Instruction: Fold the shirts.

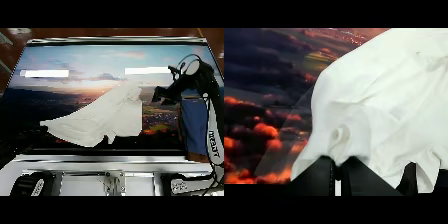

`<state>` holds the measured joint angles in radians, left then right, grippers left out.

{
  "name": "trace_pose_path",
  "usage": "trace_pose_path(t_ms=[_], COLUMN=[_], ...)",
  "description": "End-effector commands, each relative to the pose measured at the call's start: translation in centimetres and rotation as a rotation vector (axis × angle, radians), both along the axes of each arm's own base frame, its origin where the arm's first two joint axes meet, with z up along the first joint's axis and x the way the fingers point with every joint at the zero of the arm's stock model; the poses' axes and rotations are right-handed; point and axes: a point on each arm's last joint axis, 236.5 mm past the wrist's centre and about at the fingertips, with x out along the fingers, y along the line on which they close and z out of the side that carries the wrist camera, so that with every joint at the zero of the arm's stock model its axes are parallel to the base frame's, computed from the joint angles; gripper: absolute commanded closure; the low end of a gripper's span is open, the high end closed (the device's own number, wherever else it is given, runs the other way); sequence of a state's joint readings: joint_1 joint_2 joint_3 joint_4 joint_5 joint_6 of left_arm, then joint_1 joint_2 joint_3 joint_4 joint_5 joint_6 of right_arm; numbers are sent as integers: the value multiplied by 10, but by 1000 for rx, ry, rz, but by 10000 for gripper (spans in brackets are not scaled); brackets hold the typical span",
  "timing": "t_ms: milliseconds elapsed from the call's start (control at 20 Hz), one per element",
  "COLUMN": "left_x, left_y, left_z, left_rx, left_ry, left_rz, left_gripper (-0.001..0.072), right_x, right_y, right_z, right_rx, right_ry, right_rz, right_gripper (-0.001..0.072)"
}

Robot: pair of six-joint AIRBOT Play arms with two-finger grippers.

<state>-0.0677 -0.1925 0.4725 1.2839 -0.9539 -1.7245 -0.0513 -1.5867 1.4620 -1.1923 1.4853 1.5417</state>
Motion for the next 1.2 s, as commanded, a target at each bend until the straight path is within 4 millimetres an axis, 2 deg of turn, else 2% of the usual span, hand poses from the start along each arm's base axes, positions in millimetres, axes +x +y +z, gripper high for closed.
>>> trace_pose_path(t_ms=[0, 150, 350, 500, 650, 900, 950, 1000, 1050, 1150], left_x=[0, 0, 0, 0, 1, 2, 3, 3, 4, 5], left_y=[1, 1, 4, 4, 5, 9, 12, 14, 17, 21], left_z=[0, 1, 0, 0, -1, 6, 9, 11, 13, 17], left_rx=[4, 4, 18, 23, 27, 47, 58, 73, 87, 106], left_ry=[-1, -4, -5, -5, -6, -24, -32, -39, -45, -57], left_rz=[0, 0, 5, 6, 7, 14, 18, 22, 27, 34], left_gripper=[662, 662, 662, 662, 662, 662, 662, 662, 662, 662], right_x=[-45, -68, -76, -69, -61, -83, -84, -83, -82, -70], right_y=[24, 42, 50, 57, 76, 99, 102, 103, 107, 111], right_z=[-27, -66, -92, -101, -107, -127, -128, -127, -122, -99], right_rx=[248, 242, 216, 187, 159, 114, 113, 119, 140, 171], right_ry=[194, 241, 262, 225, 177, 269, 268, 268, 263, 172], right_rz=[-94, -106, -163, -177, -172, -142, -135, -138, -141, -88], right_gripper=[128, 128, 127, 127, 128, 131, 258, 527, 639, 641])
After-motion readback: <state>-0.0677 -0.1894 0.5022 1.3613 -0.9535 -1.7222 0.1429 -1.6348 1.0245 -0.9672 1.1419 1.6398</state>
